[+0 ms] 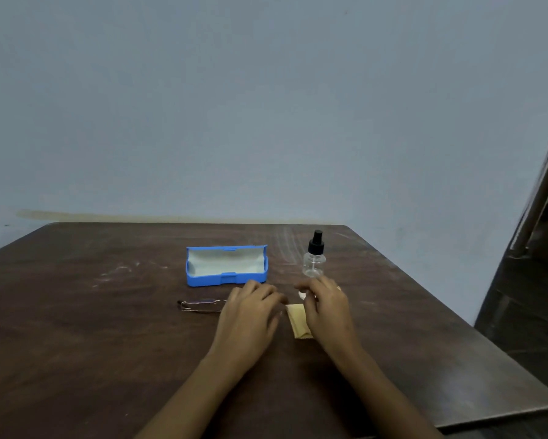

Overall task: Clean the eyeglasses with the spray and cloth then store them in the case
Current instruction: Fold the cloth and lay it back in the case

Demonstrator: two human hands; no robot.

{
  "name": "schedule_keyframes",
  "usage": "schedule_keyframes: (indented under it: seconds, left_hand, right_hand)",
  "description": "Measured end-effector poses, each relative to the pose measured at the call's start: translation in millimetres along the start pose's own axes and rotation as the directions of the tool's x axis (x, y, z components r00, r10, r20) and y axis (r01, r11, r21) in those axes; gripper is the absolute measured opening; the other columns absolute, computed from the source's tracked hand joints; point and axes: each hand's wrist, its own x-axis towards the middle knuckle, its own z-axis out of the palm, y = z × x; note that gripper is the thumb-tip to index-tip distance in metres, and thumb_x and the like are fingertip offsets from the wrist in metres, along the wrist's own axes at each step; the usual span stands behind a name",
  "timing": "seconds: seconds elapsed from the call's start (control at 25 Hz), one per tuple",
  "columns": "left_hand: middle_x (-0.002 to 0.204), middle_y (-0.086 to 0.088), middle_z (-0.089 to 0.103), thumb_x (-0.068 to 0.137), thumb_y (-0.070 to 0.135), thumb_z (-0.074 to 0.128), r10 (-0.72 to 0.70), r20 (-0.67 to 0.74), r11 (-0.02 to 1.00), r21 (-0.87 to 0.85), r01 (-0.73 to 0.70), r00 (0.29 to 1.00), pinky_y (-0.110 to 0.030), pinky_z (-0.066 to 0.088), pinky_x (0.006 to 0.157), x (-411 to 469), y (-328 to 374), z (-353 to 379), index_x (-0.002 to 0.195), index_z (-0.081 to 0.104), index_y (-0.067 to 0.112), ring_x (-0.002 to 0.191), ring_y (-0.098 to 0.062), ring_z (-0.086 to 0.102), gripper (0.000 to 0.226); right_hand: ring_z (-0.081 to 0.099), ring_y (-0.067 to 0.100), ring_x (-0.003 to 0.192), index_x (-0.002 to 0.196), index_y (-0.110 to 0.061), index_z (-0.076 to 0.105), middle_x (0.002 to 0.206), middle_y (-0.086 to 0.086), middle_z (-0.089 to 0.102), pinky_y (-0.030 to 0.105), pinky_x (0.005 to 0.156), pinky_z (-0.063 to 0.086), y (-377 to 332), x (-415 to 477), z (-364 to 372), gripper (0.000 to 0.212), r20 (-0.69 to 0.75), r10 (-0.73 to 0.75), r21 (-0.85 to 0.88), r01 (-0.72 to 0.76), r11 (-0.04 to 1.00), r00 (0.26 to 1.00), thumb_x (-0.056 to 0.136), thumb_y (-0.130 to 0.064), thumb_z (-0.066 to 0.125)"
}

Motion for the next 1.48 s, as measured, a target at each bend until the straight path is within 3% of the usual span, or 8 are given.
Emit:
schedule_keyframes:
  seconds: [0.2, 0.44, 0.56, 0.72, 0.96, 1.16, 1.28, 1.48]
  left_hand:
    - [0.079, 0.025, 0.068, 0.051, 0.024, 0.055, 0.037, 0.101, 0.999, 0.007, -0.038, 0.994, -0.017, 0.039, 0.072, 4, 3, 11, 0.082, 0.066, 0.039, 0.076, 0.002, 0.062, 0.036]
    - [0.086, 0.024, 0.069, 0.073, 0.048, 0.043, 0.03, 0.129, 0.999, -0.038, -0.025, 0.991, -0.016, 0.027, 0.077, 2, -2, 15, 0.089, 0.064, 0.038, 0.086, 0.005, 0.051, 0.028]
    - [0.085, 0.026, 0.068, 0.073, 0.049, 0.041, 0.078, 0.134, 0.997, -0.028, -0.075, 0.988, -0.018, 0.03, 0.076, 4, -1, 19, 0.085, 0.065, 0.04, 0.086, 0.003, 0.044, 0.028]
    - [0.078, 0.024, 0.069, 0.072, 0.051, 0.04, 0.105, 0.179, 0.995, -0.018, -0.103, 0.978, -0.02, 0.036, 0.07, 6, -1, 21, 0.079, 0.067, 0.04, 0.079, 0.0, 0.057, 0.03]
    - [0.081, 0.016, 0.071, 0.076, 0.048, 0.037, 0.111, 0.132, 0.991, -0.089, -0.1, 0.985, -0.022, 0.032, 0.075, 6, 0, 25, 0.082, 0.069, 0.033, 0.087, -0.001, 0.044, 0.036]
    - [0.086, 0.003, 0.068, 0.087, 0.043, 0.041, -0.032, 0.074, 0.977, -0.206, 0.046, 0.997, -0.023, 0.034, 0.074, 14, 7, 20, 0.091, 0.066, 0.021, 0.084, -0.014, 0.057, 0.034]
    - [0.088, 0.003, 0.065, 0.09, 0.032, 0.048, -0.127, 0.103, 0.931, -0.331, 0.155, 0.987, -0.028, 0.045, 0.076, 22, 11, 16, 0.091, 0.062, 0.019, 0.084, -0.011, 0.056, 0.019]
    - [0.067, 0.009, 0.057, 0.089, 0.024, 0.052, -0.282, 0.148, 0.737, -0.599, 0.313, 0.948, -0.016, 0.041, 0.06, 41, 20, 9, 0.073, 0.052, 0.027, 0.064, -0.002, 0.053, 0.016]
  right_hand:
    - [0.056, 0.015, 0.084, 0.089, -0.008, 0.069, 0.09, 0.007, 0.066, 0.003, 0.067, 0.032, 21, -8, -9, 0.027, 0.099, 0.017, 0.015, -0.019, 1.0, 0.995, 0.079, 0.0, 0.046]
    - [0.056, 0.012, 0.082, 0.092, -0.011, 0.068, 0.088, -0.003, 0.065, 0.015, 0.07, 0.039, 24, -11, -7, 0.025, 0.145, 0.022, 0.073, -0.032, 0.997, 0.989, 0.081, 0.002, 0.049]
    - [0.053, 0.007, 0.076, 0.096, -0.011, 0.068, 0.083, -0.005, 0.063, 0.007, 0.063, 0.036, 23, -10, -8, 0.023, 0.15, 0.056, 0.074, -0.068, 0.995, 0.987, 0.084, -0.001, 0.051]
    - [0.054, 0.005, 0.072, 0.096, -0.01, 0.068, 0.083, -0.002, 0.065, 0.002, 0.06, 0.036, 23, -9, -8, 0.023, 0.149, 0.091, 0.104, -0.107, 0.989, 0.985, 0.084, -0.001, 0.051]
    - [0.054, -0.004, 0.067, 0.094, -0.01, 0.069, 0.08, -0.004, 0.064, 0.001, 0.063, 0.038, 25, -9, -8, 0.022, 0.116, 0.138, 0.16, -0.156, 0.975, 0.984, 0.083, 0.0, 0.053]
    - [0.063, 0.008, 0.084, 0.096, -0.01, 0.068, 0.084, -0.001, 0.066, 0.02, 0.078, 0.05, 26, -10, -10, 0.033, 0.106, 0.219, 0.313, -0.241, 0.919, 0.97, 0.081, 0.008, 0.046]
    - [0.061, 0.01, 0.09, 0.1, -0.02, 0.064, 0.096, -0.002, 0.065, 0.016, 0.076, 0.049, 23, -12, -14, 0.038, 0.163, 0.234, 0.381, -0.28, 0.881, 0.958, 0.08, 0.006, 0.047]
    - [0.063, 0.015, 0.092, 0.096, -0.036, 0.059, 0.101, 0.003, 0.067, 0.034, 0.081, 0.053, 25, -12, -11, 0.024, 0.238, 0.19, 0.409, -0.276, 0.87, 0.952, 0.073, -0.032, 0.056]
